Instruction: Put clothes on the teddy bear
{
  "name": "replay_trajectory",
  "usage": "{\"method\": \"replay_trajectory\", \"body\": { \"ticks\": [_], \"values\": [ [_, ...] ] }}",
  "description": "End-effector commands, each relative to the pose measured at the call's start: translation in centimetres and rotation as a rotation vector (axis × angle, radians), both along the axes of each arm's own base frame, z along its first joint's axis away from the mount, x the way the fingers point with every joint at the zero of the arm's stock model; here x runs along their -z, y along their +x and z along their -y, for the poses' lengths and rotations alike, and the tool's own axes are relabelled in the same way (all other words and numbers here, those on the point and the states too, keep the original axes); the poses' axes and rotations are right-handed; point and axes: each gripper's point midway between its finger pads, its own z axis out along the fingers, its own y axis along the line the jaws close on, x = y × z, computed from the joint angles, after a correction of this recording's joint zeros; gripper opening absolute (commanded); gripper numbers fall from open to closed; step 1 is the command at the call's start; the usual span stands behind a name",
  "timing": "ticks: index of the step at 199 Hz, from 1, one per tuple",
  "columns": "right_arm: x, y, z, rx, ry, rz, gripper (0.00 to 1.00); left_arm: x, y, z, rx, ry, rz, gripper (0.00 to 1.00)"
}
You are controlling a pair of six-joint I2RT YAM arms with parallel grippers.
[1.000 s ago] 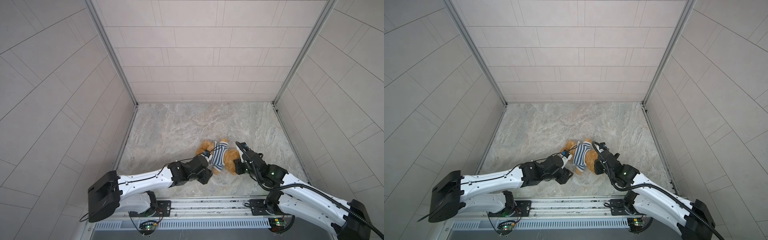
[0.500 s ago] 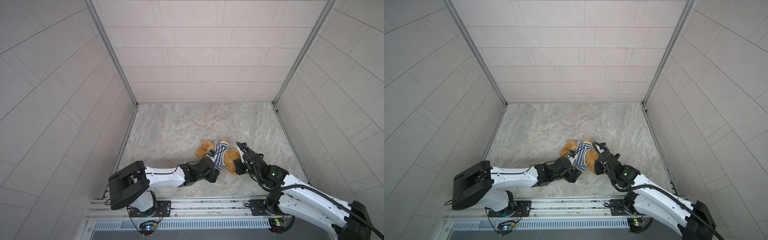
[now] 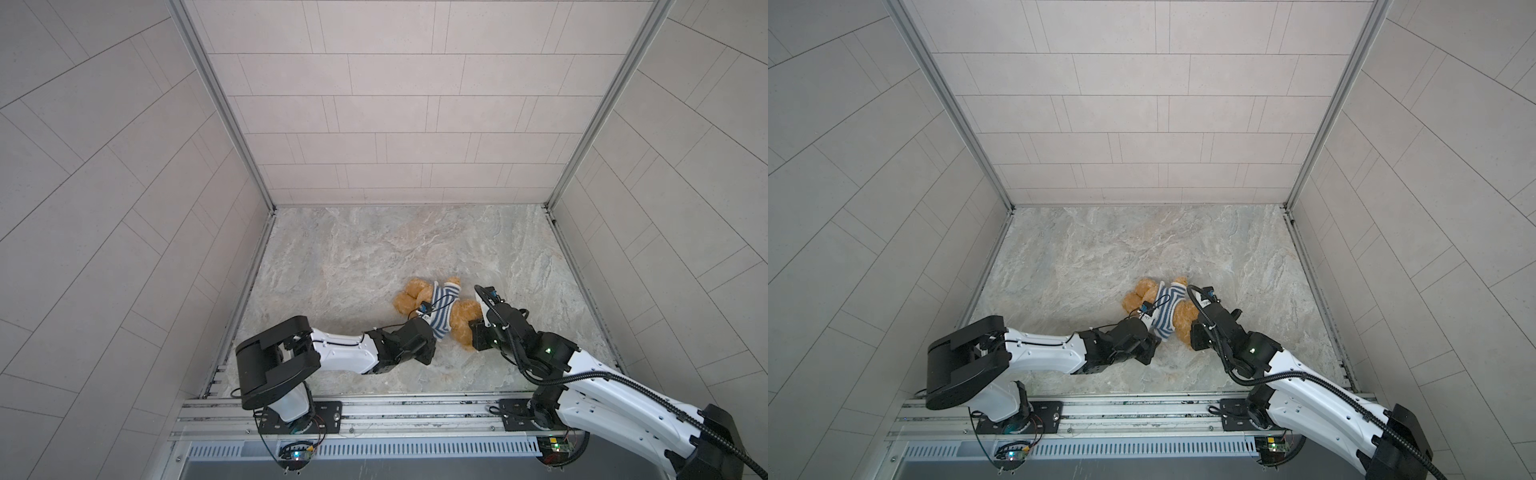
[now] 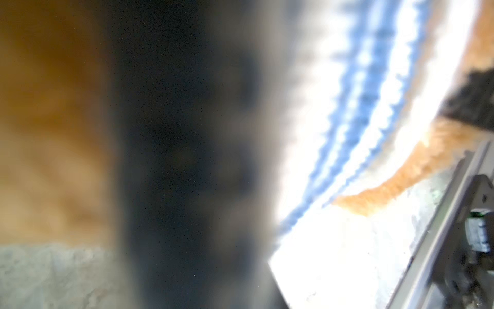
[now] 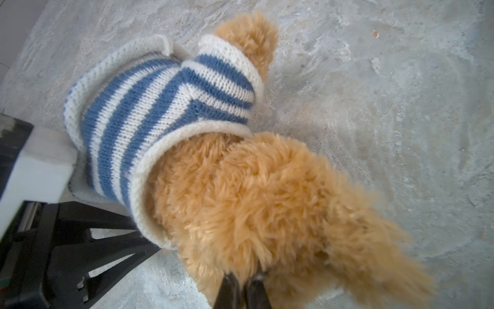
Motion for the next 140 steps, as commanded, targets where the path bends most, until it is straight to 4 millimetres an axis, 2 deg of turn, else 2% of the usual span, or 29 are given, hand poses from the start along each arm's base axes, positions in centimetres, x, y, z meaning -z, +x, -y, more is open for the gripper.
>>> {"method": "replay_trajectory", "body": {
  "ticks": [1, 36, 126, 140],
  "values": [
    [-0.4, 0.3, 0.2, 0.025, 0.015, 0.023, 0.00, -0.8, -0.2, -0.8, -0.012, -0.015, 0.017, 0.14],
    [-0.3, 0.2, 0.2, 0.023, 0.018, 0.024, 0.00, -1.9, -0.6, -1.5, -0.006, -0.035, 0.029, 0.00],
    [-1.0, 0.1, 0.6, 0.037, 0.026, 0.039, 0.00, -6.2, -1.3, -2.6, 0.039, -0.073, 0.083, 0.00],
    [-1.2, 0.2, 0.6, 0.039, 0.030, 0.043, 0.07, -6.9, -1.5, -2.6, 0.055, -0.076, 0.086, 0.00]
  ]
}}
